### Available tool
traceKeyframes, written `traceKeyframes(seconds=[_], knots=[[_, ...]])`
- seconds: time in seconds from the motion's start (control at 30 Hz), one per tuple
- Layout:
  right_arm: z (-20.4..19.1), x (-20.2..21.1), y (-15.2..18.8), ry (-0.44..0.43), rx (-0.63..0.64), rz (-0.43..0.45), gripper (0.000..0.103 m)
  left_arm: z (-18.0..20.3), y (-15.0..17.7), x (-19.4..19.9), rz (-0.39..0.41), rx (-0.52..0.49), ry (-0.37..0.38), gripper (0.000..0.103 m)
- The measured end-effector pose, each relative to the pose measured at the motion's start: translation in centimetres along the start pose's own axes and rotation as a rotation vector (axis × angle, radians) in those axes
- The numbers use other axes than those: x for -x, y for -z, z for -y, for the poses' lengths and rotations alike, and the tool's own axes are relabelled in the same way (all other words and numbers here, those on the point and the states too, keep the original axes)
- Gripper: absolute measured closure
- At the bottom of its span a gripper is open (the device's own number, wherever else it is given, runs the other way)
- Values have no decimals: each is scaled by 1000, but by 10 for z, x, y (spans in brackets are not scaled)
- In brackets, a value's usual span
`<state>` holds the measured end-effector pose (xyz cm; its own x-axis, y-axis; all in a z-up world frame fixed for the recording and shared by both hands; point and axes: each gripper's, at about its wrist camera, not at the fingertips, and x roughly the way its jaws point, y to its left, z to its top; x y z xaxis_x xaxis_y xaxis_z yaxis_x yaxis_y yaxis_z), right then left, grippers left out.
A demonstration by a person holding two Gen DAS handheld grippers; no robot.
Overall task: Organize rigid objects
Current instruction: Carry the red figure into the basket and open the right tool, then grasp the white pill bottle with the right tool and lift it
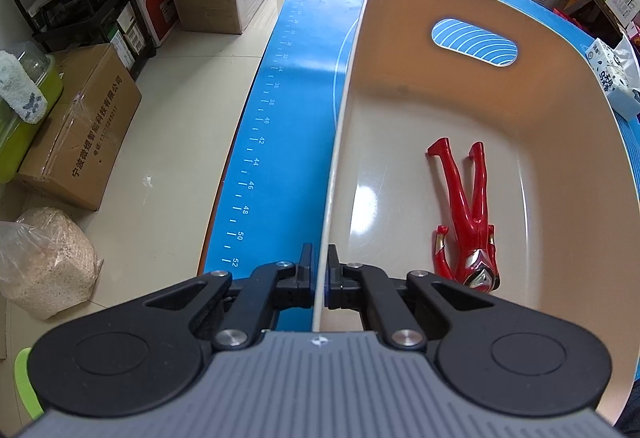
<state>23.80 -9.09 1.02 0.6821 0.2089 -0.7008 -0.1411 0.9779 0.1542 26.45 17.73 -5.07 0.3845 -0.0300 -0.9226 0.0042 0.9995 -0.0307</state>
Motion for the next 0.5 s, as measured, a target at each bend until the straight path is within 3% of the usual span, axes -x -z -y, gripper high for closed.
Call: traceKeyframes(seconds=[0.3, 0.5], knots=[[61, -2, 50, 104, -32, -98, 35, 0, 1, 0, 1, 3, 0, 98], [71, -18, 88, 92, -46, -165, 37, 1, 1, 0, 1, 0, -1, 98]])
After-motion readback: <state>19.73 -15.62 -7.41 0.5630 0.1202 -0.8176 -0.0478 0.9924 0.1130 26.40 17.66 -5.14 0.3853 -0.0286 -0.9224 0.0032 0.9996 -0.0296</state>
